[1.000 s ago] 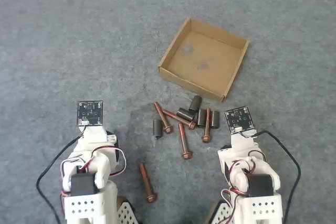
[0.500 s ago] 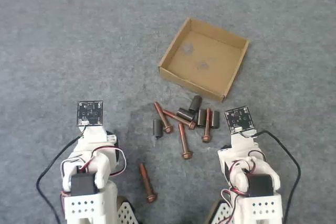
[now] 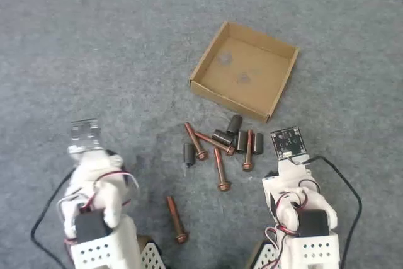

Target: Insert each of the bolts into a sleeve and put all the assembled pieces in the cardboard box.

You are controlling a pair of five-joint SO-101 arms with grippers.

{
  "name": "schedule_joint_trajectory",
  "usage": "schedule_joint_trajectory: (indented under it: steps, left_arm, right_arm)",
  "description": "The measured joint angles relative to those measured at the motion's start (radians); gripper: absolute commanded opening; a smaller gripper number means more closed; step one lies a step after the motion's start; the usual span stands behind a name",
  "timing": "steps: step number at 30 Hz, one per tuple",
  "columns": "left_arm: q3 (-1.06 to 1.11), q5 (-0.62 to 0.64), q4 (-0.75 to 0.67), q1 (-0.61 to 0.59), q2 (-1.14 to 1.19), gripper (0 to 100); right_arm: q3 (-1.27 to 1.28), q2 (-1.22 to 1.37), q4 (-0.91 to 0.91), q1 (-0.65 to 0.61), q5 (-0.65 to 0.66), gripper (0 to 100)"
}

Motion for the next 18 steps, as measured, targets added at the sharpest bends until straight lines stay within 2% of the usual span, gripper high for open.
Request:
schedule_joint_trajectory:
  steps: [4, 11, 14, 18]
  left_arm:
    - [0.009, 0.005, -0.103, -0.147, 0.000, 2]
    - [0.048, 0.000, -0.132, -0.146, 0.000, 2]
    - [0.048, -0.040, -0.132, -0.172, 0.000, 2]
    - [0.048, -0.055, -0.114, -0.193, 0.000, 2]
  right_arm:
    - [0.000, 0.000, -0.084, 0.002, 0.000, 1.0]
    - [0.009, 0.000, -0.207, 0.000, 0.031, 1.0]
    - [0.009, 0.000, -0.218, 0.000, 0.112, 0.9]
    - [-0.035, 0.000, -0.198, -0.043, 0.126, 0.8]
